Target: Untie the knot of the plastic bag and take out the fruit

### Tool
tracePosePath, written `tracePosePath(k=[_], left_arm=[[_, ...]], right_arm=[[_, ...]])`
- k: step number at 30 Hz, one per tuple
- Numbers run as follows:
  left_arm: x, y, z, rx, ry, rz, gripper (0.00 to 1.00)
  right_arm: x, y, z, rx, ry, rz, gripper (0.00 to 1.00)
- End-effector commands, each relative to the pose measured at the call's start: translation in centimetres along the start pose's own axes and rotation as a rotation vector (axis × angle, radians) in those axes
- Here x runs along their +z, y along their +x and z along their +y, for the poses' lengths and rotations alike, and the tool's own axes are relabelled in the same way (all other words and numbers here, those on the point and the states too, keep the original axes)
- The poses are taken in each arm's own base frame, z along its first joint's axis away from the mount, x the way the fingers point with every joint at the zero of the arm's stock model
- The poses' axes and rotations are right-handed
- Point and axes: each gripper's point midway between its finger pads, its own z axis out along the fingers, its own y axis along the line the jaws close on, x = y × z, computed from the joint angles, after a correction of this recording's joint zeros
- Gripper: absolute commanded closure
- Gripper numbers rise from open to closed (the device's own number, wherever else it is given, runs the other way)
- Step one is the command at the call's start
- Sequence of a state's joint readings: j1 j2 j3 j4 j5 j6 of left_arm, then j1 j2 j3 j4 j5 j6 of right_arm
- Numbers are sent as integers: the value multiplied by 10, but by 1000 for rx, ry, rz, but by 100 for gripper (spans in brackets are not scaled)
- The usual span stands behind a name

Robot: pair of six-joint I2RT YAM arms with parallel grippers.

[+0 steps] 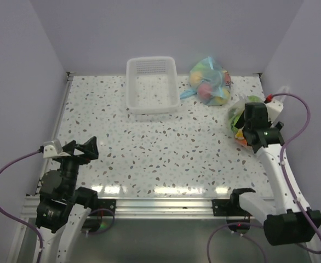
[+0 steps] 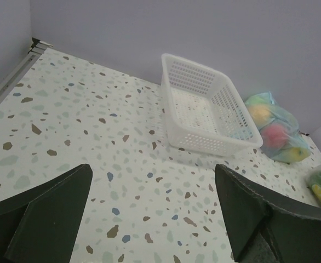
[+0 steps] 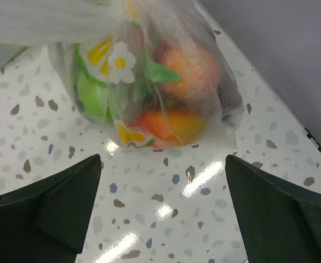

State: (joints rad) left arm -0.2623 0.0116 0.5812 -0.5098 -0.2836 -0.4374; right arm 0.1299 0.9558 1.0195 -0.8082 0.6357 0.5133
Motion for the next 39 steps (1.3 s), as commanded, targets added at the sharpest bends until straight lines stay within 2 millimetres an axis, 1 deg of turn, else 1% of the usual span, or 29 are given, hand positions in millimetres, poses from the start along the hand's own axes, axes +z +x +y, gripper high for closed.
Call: tracePosePath(k=[1, 2, 3, 4, 5, 6, 7, 10, 11, 14, 15, 17, 19, 20, 21, 23, 24, 26, 27, 28, 29, 30, 31, 32, 34, 35, 37, 38, 39], left_arm=[[1, -6, -4, -35, 14, -29, 0], [2, -5, -3, -35, 9, -28, 0], [-3, -10, -4, -42, 22, -55, 0], [-3, -10, -4, -42, 20, -55, 0], [-3, -10, -4, -40, 26, -56, 0], [-3, -10, -5, -39, 26, -54, 0], [-3, -10, -5, -38, 30, -56, 0], [-3, -10, -5, -35, 32, -60, 0], [-4, -11, -6, -34, 35, -64, 0], [-4, -12, -7, -32, 42, -66, 0], [-3, -11, -7, -31, 41, -63, 0], [-4, -12, -7, -31, 44, -70, 0], [-4, -13, -6, -28, 39, -74, 0], [-4, -13, -6, -28, 40, -75, 0], [-4, -13, -6, -26, 40, -75, 0], [-3, -12, -7, -25, 48, -72, 0], [-3, -12, -7, -25, 49, -73, 0], [-3, -11, -8, -25, 51, -71, 0], [-3, -11, -8, -23, 50, -69, 0], [-3, -12, -8, -23, 51, -72, 0], [-3, -12, -8, -23, 51, -72, 0], [-3, -12, -8, -23, 51, -71, 0], [-3, -11, -8, -23, 51, -71, 0], [-3, -10, -8, -23, 56, -67, 0], [-3, -10, -8, -22, 55, -66, 0], [-2, -9, -8, -21, 54, -62, 0], [-1, -9, -10, -15, 61, -59, 0], [1, -6, -12, -10, 74, -49, 0], [2, -4, -13, -5, 81, -41, 0]], right_arm=[[25, -36, -5, 220, 89, -68, 1], [34, -40, -12, 263, 120, -70, 1], [40, -50, -8, 285, 114, -93, 1], [44, -55, -8, 290, 121, -102, 1], [56, -55, -9, 278, 152, -94, 1], [61, -63, -7, 296, 152, -110, 1], [75, -62, -10, 295, 173, -89, 1], [95, -70, -4, 312, 146, -92, 1], [108, -64, -1, 296, 137, -60, 1], [125, -58, 4, 276, 147, -20, 1], [135, -48, 8, 261, 145, 15, 1], [144, -39, 14, 233, 114, 42, 1], [152, -24, 26, 205, 60, 90, 2], [153, -19, 27, 183, 46, 107, 7], [153, -13, 30, 168, 30, 128, 20], [151, -8, 38, 130, -31, 148, 31], [149, -4, 39, 117, -53, 160, 49], [139, -2, 47, 89, -117, 171, 68], [135, 5, 45, 71, -124, 188, 76], [131, 6, 46, 52, -134, 190, 91], [121, 3, 48, 17, -164, 175, 97], [114, 6, 49, -10, -174, 181, 100], [108, 5, 50, -28, -187, 171, 100], [93, 0, 57, -68, -230, 140, 100], [75, -1, 67, -117, -277, 124, 100], [55, -1, 86, -189, -351, 92, 100], [33, -1, 104, -262, -420, 74, 100], [13, -1, 123, -321, -495, 47, 100], [1, 2, 133, -358, -538, 47, 100]])
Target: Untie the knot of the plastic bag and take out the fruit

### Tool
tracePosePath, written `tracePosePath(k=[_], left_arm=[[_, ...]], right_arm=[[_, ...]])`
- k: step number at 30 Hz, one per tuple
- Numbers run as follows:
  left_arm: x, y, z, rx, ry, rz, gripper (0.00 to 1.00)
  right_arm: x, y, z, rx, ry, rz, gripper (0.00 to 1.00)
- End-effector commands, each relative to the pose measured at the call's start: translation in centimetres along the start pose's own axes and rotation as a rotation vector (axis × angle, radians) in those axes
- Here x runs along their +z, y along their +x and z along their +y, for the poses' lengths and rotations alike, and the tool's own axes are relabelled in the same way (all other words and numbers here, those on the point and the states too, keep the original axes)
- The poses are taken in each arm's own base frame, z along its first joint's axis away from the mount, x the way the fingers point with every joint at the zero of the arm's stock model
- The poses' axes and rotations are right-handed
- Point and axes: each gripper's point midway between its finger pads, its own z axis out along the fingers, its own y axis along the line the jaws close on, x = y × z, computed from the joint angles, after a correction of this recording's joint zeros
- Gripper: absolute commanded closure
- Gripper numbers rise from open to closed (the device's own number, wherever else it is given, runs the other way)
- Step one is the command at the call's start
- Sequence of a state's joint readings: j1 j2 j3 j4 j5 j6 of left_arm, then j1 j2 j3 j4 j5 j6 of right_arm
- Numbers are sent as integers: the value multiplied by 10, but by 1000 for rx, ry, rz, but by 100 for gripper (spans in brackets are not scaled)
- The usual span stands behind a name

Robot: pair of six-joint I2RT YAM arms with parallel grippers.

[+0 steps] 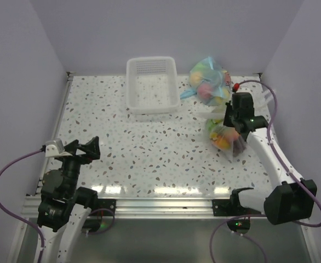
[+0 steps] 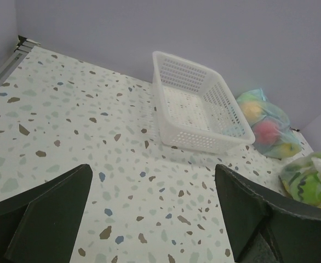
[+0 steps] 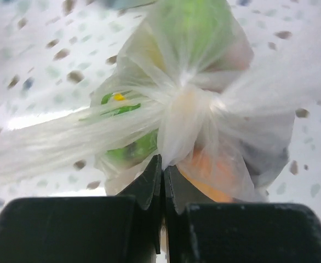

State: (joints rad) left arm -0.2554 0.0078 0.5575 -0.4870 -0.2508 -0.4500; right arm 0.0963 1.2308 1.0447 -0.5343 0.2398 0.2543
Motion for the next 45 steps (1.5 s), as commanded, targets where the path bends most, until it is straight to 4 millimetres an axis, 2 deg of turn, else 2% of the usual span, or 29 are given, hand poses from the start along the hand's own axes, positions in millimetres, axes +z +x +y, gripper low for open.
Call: tracePosePath(k=[1, 2, 4, 5, 7, 8, 10, 11, 13, 14, 16, 17, 19, 20, 21, 22, 23, 24, 26, 27, 29, 31, 32, 34, 39, 45], left_arm=[[1, -9, -11, 16, 64, -42, 0], [1, -9, -14, 18, 81, -41, 0], [6, -2, -16, 34, 86, -8, 0], [9, 1, -18, 38, 91, 12, 0], [10, 5, -23, 41, 114, 41, 0], [13, 9, -24, 40, 118, 69, 0], [13, 14, -29, 30, 132, 114, 0], [16, 21, -31, 31, 138, 154, 0], [17, 25, -35, 34, 142, 211, 0], [17, 25, -36, 34, 142, 226, 0], [17, 20, -43, 40, 158, 244, 0], [19, 23, -46, 41, 166, 276, 0], [20, 23, -53, 42, 189, 317, 0], [20, 24, -57, 41, 202, 333, 0], [21, 25, -60, 39, 218, 350, 0], [22, 30, -67, 37, 253, 385, 0], [23, 34, -71, 40, 278, 406, 1], [23, 39, -75, 40, 301, 430, 2], [23, 57, -84, 37, 373, 507, 5], [23, 64, -87, 35, 394, 536, 7], [21, 84, -94, 17, 455, 622, 10], [20, 100, -95, 3, 482, 673, 14], [19, 108, -96, -3, 494, 706, 14], [20, 114, -98, 0, 506, 729, 18], [22, 115, -108, 11, 545, 731, 30], [20, 131, -137, 87, 587, 788, 30]], right_arm=[[-41, -19, 61, -192, -212, -81, 100], [-51, -14, 83, -258, -279, -87, 100], [-67, -14, 115, -325, -389, -98, 100], [-82, -13, 139, -399, -463, -119, 100], [-91, -3, 167, -497, -540, -113, 100], [-106, 2, 188, -566, -603, -129, 100], [-115, 13, 212, -654, -666, -122, 100], [-134, 18, 231, -703, -726, -143, 100], [-150, 35, 255, -799, -793, -153, 100], [-157, 36, 263, -818, -814, -168, 100], [-168, 47, 278, -874, -866, -192, 100], [-165, 55, 283, -899, -875, -177, 100], [-160, 62, 285, -899, -868, -154, 100], [-151, 73, 283, -906, -857, -129, 100], [-148, 74, 288, -886, -863, -149, 100], [-144, 78, 289, -863, -863, -148, 100], [-133, 94, 285, -865, -857, -121, 100], [-130, 94, 292, -841, -867, -144, 100], [-116, 113, 288, -811, -851, -100, 100], [-113, 115, 292, -788, -856, -108, 100], [-100, 128, 285, -764, -823, -86, 100], [-97, 129, 285, -746, -818, -107, 100], [-94, 136, 281, -722, -814, -87, 100], [-97, 134, 280, -694, -819, -98, 100], [-105, 132, 270, -641, -821, -95, 100], [-116, 122, 258, -548, -829, -153, 100]])
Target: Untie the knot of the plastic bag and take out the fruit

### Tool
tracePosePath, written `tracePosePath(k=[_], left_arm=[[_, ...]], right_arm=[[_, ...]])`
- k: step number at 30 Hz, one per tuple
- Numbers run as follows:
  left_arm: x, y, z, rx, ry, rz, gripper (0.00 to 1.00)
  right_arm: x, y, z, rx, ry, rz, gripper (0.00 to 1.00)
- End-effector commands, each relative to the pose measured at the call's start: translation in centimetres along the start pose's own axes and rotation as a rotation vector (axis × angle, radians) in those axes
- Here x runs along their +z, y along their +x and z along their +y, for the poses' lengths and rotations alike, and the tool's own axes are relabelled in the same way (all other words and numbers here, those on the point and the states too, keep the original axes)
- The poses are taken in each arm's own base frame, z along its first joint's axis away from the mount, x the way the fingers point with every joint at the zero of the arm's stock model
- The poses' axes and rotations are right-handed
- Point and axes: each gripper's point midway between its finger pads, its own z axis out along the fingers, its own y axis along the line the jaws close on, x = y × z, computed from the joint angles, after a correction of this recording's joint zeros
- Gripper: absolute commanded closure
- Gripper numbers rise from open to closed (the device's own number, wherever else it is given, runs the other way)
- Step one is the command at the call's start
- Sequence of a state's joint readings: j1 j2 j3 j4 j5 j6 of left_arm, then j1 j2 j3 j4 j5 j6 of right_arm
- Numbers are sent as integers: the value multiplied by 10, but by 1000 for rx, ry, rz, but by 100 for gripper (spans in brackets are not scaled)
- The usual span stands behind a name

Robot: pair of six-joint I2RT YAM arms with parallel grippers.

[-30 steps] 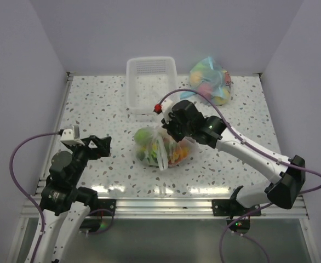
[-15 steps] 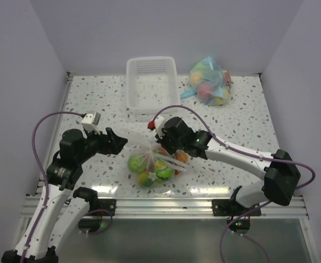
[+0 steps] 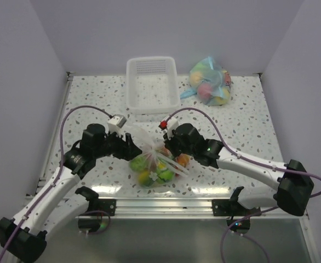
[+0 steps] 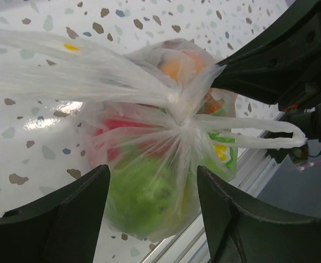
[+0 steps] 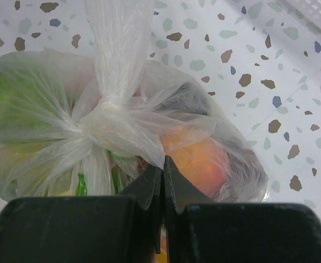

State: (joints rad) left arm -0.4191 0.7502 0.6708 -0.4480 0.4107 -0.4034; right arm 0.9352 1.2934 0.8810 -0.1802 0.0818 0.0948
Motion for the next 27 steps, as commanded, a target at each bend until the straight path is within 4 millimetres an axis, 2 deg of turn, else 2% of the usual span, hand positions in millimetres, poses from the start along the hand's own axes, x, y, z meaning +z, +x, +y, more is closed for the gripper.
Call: tracePosePath(k=[1, 4, 9, 13, 19, 22, 23, 25, 26, 27], left_arm=[[17, -14, -26, 118, 18, -16, 30], [33, -3, -29, 185, -47, 40, 30], [46, 1, -40, 273, -84, 72, 28], [58, 9, -38, 340, -136, 100, 26], [72, 19, -38, 368, -150, 119, 27], [77, 26, -36, 366, -156, 128, 40], [77, 26, -35, 361, -156, 127, 52], [78, 31, -34, 348, -155, 132, 68], [78, 31, -33, 342, -160, 128, 85], [77, 33, -30, 334, -172, 128, 93]], right_arm=[[-12, -22, -10, 56, 51, -112, 100], [-17, -21, -14, 60, 73, -113, 100], [-21, -20, -14, 72, 70, -121, 100], [-20, -19, -11, 74, 56, -121, 100], [-20, -19, -8, 79, 36, -128, 100], [-21, -19, -8, 82, 36, -126, 100], [-22, -19, -8, 82, 37, -131, 100], [-23, -18, -9, 91, 43, -137, 100], [-25, -21, -9, 97, 44, -149, 100], [-26, -20, -11, 100, 53, -152, 100]])
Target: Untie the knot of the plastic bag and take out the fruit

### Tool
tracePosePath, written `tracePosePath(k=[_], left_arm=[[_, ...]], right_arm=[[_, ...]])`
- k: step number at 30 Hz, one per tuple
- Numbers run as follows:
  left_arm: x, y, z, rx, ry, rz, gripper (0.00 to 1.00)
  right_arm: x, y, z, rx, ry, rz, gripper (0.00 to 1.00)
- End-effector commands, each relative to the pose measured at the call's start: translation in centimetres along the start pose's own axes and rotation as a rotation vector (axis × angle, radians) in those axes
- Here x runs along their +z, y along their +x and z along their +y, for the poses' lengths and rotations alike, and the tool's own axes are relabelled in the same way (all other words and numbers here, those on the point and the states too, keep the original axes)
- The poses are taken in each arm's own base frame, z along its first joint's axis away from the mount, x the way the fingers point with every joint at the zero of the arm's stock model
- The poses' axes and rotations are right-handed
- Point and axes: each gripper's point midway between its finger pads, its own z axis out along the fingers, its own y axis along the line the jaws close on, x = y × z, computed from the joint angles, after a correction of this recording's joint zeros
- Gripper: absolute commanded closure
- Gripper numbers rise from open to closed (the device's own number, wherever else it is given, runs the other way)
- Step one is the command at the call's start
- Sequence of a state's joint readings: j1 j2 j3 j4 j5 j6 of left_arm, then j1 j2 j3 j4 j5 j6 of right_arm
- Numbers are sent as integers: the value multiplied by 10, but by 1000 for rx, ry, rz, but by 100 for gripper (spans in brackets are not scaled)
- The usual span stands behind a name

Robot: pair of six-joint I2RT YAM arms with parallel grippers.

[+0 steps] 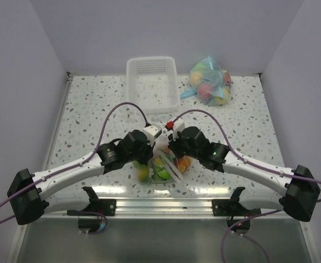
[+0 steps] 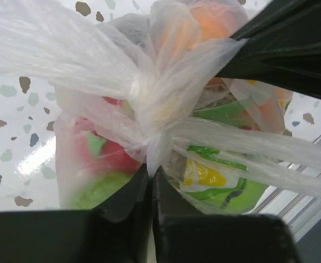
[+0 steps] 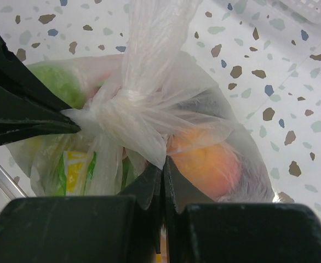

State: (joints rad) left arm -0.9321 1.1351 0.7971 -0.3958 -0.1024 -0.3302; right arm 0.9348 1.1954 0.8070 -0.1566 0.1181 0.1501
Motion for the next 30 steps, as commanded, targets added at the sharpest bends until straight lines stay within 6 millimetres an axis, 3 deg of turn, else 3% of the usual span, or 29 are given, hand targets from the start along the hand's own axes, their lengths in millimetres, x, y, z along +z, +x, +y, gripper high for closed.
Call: tracePosePath(k=[1, 3, 6, 7, 11, 12, 14, 18, 19, 20, 21, 23, 24, 25, 27, 28, 30], left_arm=[[0, -15, 7, -19, -47, -86, 100], [-5, -13, 19, -29, -105, -93, 100], [-23, -26, 47, -56, -223, -160, 100], [-28, -30, 57, -71, -262, -180, 100], [-45, -38, 99, -156, -353, -224, 100], [-50, -37, 113, -170, -391, -228, 100], [-53, -39, 120, -168, -411, -233, 100], [-47, -48, 112, -93, -343, -269, 100], [-45, -49, 107, -77, -307, -277, 100], [-42, -47, 104, -59, -285, -283, 100], [-44, -54, 101, -32, -267, -319, 100], [-43, -53, 94, 3, -221, -334, 100], [-44, -55, 92, 29, -210, -351, 100], [-47, -57, 89, 41, -191, -369, 100], [-48, -54, 86, 56, -173, -387, 100], [-48, -54, 81, 62, -145, -393, 100], [-48, -52, 77, 63, -121, -396, 100]], right_arm=[[-10, -24, -9, 60, 48, -108, 100], [-16, -22, -22, 89, 120, -129, 100], [-32, -18, -56, 169, 282, -164, 100], [-39, -14, -78, 242, 369, -177, 100], [-70, 16, -131, 450, 586, -172, 100], [-76, 22, -138, 486, 622, -174, 100], [-87, 31, -147, 543, 658, -190, 100], [-80, 22, -127, 442, 503, -170, 100], [-78, 13, -118, 414, 443, -169, 94], [-75, 8, -110, 380, 392, -156, 77], [-72, 3, -94, 309, 290, -129, 67], [-75, -13, -81, 237, 207, -114, 50], [-75, -19, -73, 195, 163, -103, 36], [-81, -38, -63, 120, 104, -122, 31], [-76, -41, -57, 65, 72, -69, 24], [-81, -61, -50, 28, 38, -94, 22], [-72, -66, -42, -11, 17, -51, 22]])
